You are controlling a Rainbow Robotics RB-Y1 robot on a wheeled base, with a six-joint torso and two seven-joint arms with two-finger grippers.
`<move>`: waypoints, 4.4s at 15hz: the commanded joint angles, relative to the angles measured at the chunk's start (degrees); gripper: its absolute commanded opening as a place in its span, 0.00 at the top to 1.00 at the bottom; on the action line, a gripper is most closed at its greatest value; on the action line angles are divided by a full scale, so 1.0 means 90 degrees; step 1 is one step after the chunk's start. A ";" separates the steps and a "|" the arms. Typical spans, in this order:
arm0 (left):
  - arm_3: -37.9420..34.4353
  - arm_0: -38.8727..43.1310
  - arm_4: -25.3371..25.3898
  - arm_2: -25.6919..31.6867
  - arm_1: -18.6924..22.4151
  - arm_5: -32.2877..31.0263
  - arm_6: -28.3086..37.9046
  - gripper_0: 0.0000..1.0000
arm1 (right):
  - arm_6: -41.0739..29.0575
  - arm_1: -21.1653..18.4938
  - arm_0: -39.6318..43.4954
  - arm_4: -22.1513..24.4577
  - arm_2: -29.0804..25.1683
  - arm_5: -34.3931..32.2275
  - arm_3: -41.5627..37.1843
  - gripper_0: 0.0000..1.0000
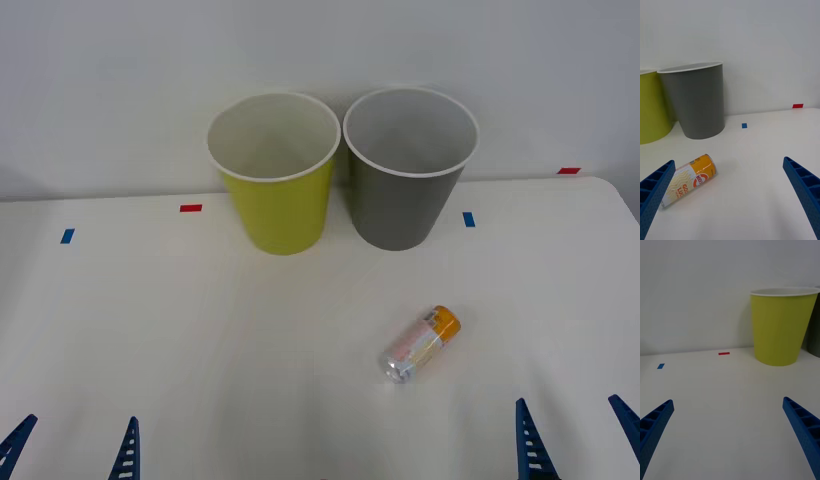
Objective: Put cans in the gray bin and PET bottles in the light green bin.
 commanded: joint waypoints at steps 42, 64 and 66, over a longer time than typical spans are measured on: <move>0.0000 0.0000 0.0000 0.0000 0.0000 0.0000 0.0000 0.00 | -0.0742 0.0146 -0.1309 -0.0557 -0.0898 0.5791 -0.2324 0.00; 0.0000 0.0000 0.0000 0.0000 0.0000 0.0000 0.0000 0.00 | -0.6465 -0.1230 -0.4687 -0.0469 0.0283 1.1758 -0.2500 0.00; 0.0000 0.0000 0.0000 0.0000 0.0000 0.0000 0.0000 0.00 | -0.6797 -0.1250 -0.5029 -0.0596 0.0342 1.2344 -0.2500 0.00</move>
